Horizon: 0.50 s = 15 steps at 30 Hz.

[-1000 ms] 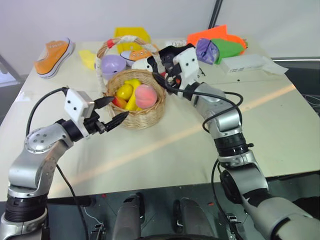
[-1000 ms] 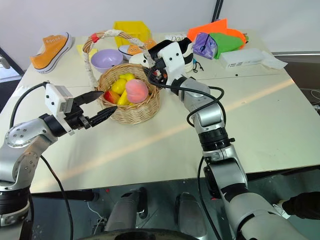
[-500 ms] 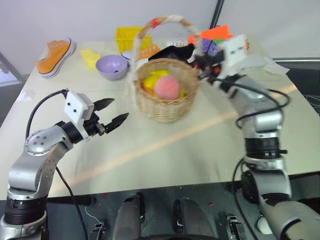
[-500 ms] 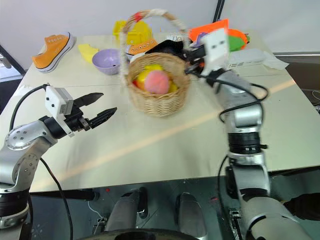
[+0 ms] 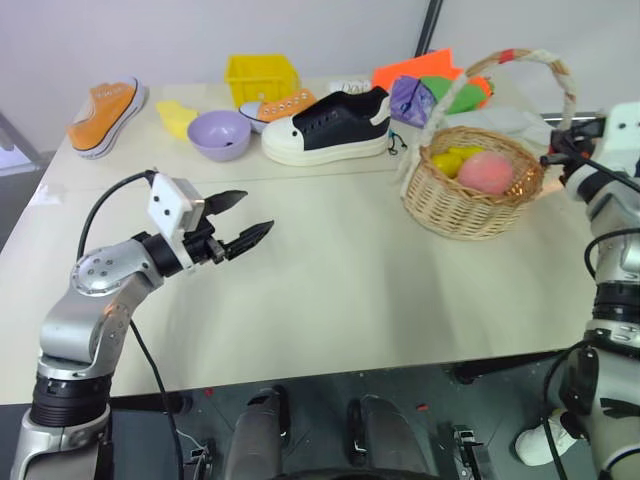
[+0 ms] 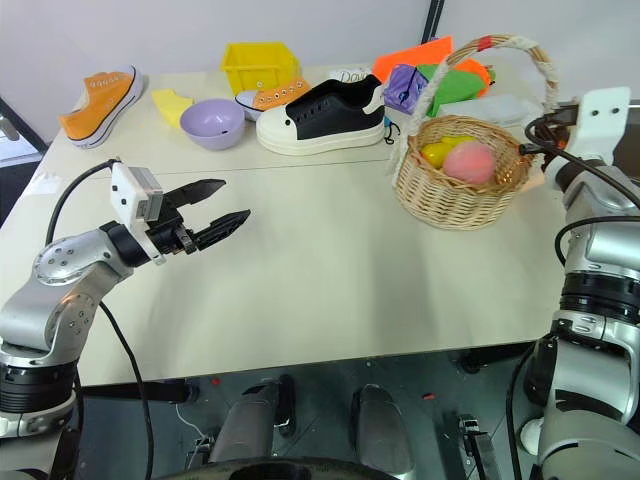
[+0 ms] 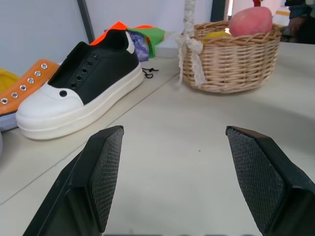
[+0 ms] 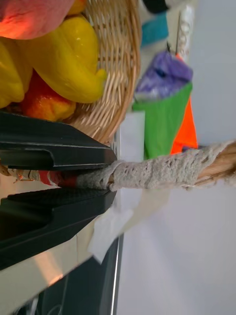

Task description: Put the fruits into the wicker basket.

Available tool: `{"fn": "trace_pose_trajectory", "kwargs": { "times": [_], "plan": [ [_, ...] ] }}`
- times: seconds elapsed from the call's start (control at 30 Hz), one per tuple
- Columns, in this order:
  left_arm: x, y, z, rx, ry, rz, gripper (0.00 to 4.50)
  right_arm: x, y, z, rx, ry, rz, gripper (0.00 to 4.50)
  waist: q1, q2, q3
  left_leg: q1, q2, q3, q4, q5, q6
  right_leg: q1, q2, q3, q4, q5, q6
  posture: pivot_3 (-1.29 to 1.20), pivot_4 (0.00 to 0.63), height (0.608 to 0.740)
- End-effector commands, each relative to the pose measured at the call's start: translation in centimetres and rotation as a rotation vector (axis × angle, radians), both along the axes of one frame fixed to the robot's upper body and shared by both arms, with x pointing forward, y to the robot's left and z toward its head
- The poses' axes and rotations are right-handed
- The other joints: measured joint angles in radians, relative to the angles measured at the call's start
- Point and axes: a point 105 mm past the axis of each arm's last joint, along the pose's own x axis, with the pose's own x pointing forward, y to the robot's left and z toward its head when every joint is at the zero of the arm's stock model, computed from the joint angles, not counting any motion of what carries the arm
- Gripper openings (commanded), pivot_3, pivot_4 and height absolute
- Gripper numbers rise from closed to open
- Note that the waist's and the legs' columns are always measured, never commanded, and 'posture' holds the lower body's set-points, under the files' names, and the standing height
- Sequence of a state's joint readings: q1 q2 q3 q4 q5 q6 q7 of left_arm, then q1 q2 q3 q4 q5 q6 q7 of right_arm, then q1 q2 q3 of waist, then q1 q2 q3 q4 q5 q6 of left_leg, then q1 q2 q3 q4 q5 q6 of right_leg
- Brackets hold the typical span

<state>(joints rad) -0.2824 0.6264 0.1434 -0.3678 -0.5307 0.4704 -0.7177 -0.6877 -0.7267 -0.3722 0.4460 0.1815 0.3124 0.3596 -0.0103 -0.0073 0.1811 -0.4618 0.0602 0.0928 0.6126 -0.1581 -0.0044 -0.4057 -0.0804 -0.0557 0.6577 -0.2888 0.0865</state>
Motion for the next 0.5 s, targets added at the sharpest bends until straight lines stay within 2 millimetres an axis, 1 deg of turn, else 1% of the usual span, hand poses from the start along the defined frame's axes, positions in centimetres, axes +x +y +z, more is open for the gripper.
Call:
{"fn": "trace_pose_trajectory", "kwargs": {
  "times": [0.03, 0.1, 0.13, 0.2, 0.27, 0.33, 0.43, 0.5],
  "plan": [
    [-0.4, -0.1, 1.0, 0.005, -0.047, -0.005, 3.56, -1.0, -0.8, 1.7, -0.030, -0.075, -0.016, 2.35, -0.002, 0.000, 0.000, 0.000, 0.000, 0.000, 0.000, 0.000, 0.000, 0.000, 0.000, 0.000, 0.000, 0.000, 0.000, 0.00, 0.150, 0.740],
    [-0.3, 0.2, 0.8, 0.002, -0.035, 0.011, 3.56, -1.5, -0.3, 1.9, -0.080, -0.087, 0.008, 3.48, -0.001, 0.000, 0.000, 0.000, 0.000, 0.000, 0.000, 0.000, 0.000, 0.000, 0.000, 0.000, 0.000, 0.000, 0.000, 0.00, 0.150, 0.740],
    [-0.2, 0.5, 0.6, -0.003, -0.026, 0.024, 3.56, -1.9, 0.0, 1.8, -0.107, -0.090, 0.030, 3.86, -0.001, 0.000, 0.000, 0.000, 0.000, 0.000, 0.000, 0.000, 0.000, 0.000, 0.000, 0.000, 0.000, 0.000, 0.000, 0.00, 0.150, 0.740],
    [-0.1, 1.1, 0.2, -0.013, -0.005, 0.054, 3.56, -2.9, 0.5, 1.4, -0.162, -0.082, 0.082, 3.86, 0.001, 0.000, 0.000, 0.000, 0.000, -0.001, 0.000, 0.000, 0.000, 0.000, 0.000, 0.000, 0.000, 0.000, 0.000, 0.00, 0.150, 0.740],
    [-0.1, 2.1, -0.6, -0.017, 0.034, 0.096, 3.56, -4.3, 0.8, 0.2, -0.218, -0.048, 0.137, 3.86, 0.003, 0.000, 0.000, 0.000, 0.000, -0.001, 0.000, 0.000, 0.000, 0.000, 0.000, 0.000, 0.000, 0.000, 0.000, 0.00, 0.150, 0.740],
    [-0.1, 3.0, -1.7, -0.008, 0.068, 0.141, 3.56, -5.8, 0.8, -1.1, -0.235, -0.008, 0.181, 3.86, 0.004, 0.000, 0.000, 0.000, 0.000, -0.001, 0.000, 0.000, 0.000, 0.001, 0.000, 0.000, 0.000, 0.000, 0.000, 0.00, 0.150, 0.740],
    [-0.5, 4.6, -3.7, 0.000, 0.119, 0.222, 3.56, -7.9, 2.9, -2.9, -0.198, 0.031, 0.344, 3.86, 0.001, 0.000, 0.000, 0.001, 0.002, -0.001, 0.000, 0.000, 0.000, 0.002, 0.000, 0.000, 0.000, 0.000, 0.000, 0.00, 0.150, 0.740],
    [-0.7, 5.3, -4.8, 0.013, 0.134, 0.259, 3.56, -8.6, 4.0, -3.9, -0.181, 0.050, 0.406, 3.86, -0.004, 0.000, 0.000, 0.002, 0.002, -0.001, 0.000, 0.000, 0.000, 0.002, 0.000, 0.000, 0.000, 0.000, 0.000, 0.00, 0.150, 0.740]
  ]
}}
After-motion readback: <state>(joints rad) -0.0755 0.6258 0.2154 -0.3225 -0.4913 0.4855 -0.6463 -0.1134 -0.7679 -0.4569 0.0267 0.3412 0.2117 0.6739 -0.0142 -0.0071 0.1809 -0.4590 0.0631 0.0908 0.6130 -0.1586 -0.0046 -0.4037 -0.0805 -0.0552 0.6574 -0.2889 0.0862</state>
